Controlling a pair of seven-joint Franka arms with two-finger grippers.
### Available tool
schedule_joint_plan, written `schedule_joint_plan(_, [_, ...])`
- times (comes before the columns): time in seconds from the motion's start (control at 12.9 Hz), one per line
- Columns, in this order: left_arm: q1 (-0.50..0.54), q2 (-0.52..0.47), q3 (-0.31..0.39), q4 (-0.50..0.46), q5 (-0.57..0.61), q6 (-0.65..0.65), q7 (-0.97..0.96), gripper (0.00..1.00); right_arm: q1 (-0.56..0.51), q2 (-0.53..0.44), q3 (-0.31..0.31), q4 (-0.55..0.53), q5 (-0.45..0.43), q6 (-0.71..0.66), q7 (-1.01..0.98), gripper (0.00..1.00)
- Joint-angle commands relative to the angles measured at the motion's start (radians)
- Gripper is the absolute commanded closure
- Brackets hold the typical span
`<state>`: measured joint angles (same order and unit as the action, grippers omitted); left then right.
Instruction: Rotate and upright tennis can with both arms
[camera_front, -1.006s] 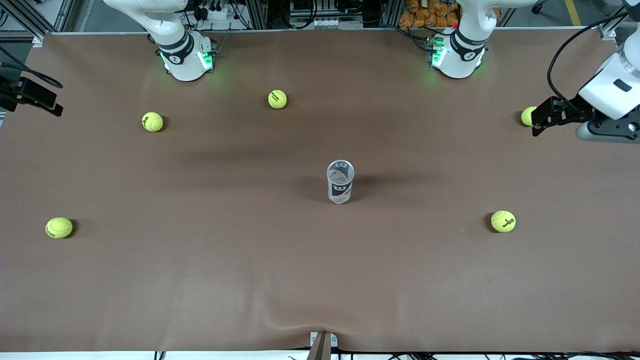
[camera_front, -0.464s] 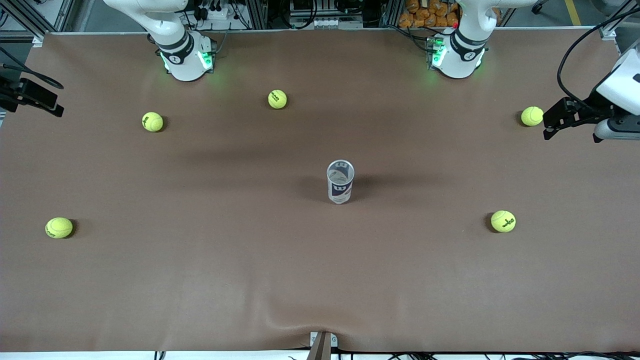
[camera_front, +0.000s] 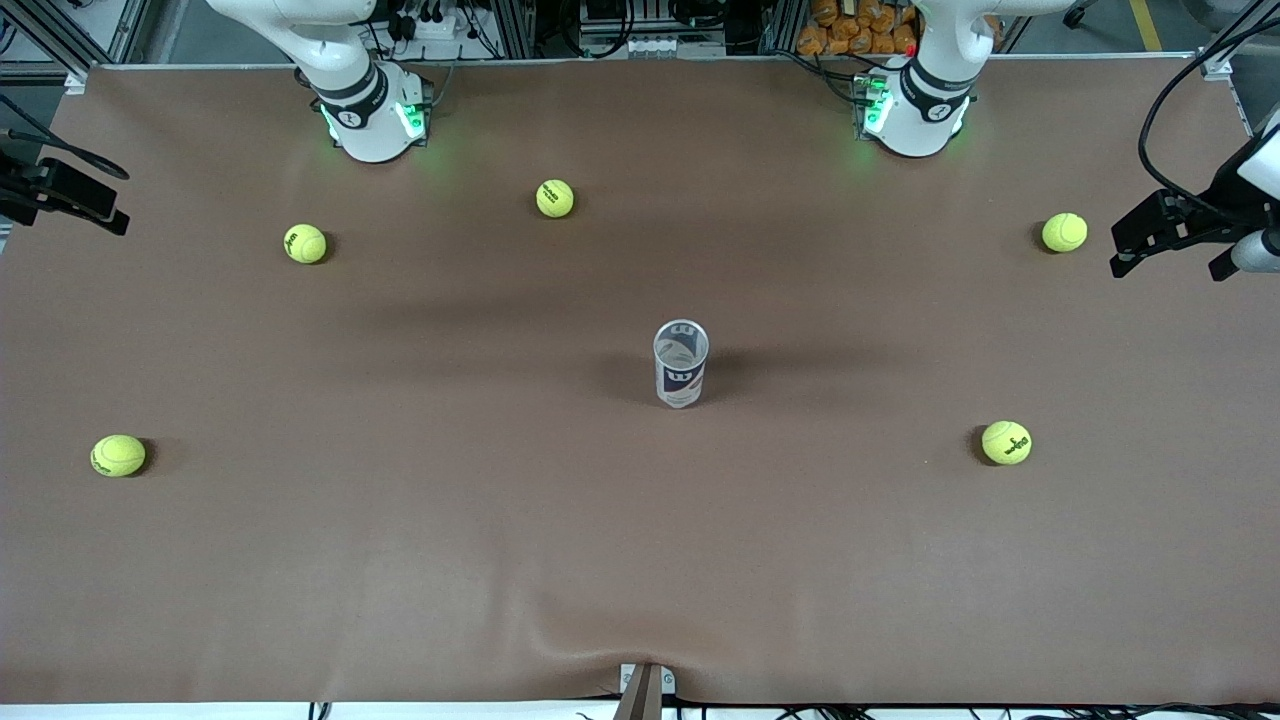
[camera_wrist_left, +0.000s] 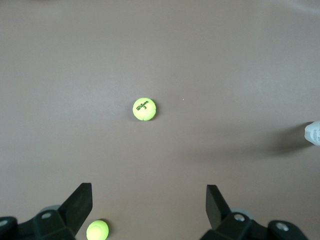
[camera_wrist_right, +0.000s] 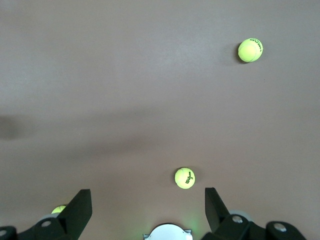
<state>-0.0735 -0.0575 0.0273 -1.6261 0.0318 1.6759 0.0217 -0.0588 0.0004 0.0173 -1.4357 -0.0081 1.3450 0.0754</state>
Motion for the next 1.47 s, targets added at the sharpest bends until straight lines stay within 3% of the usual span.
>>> schedule_joint_plan(0.0, [0.003, -0.015, -0.003, -0.003, -0.016, -0.005, 0.007, 0.0, 0.0, -0.007, 0.003, -0.008, 0.0, 0.003, 0.006, 0.0])
schedule_joint_plan(0.54, [0.005, -0.016, -0.021, -0.003, -0.006, -0.036, -0.097, 0.0, 0.0, -0.007, 0.003, -0.008, 0.0, 0.003, 0.004, 0.0])
schedule_joint_plan(1.39, [0.015, -0.012, -0.017, -0.008, -0.015, -0.041, -0.082, 0.0, -0.001, -0.005, 0.003, -0.008, 0.0, 0.003, 0.004, 0.0])
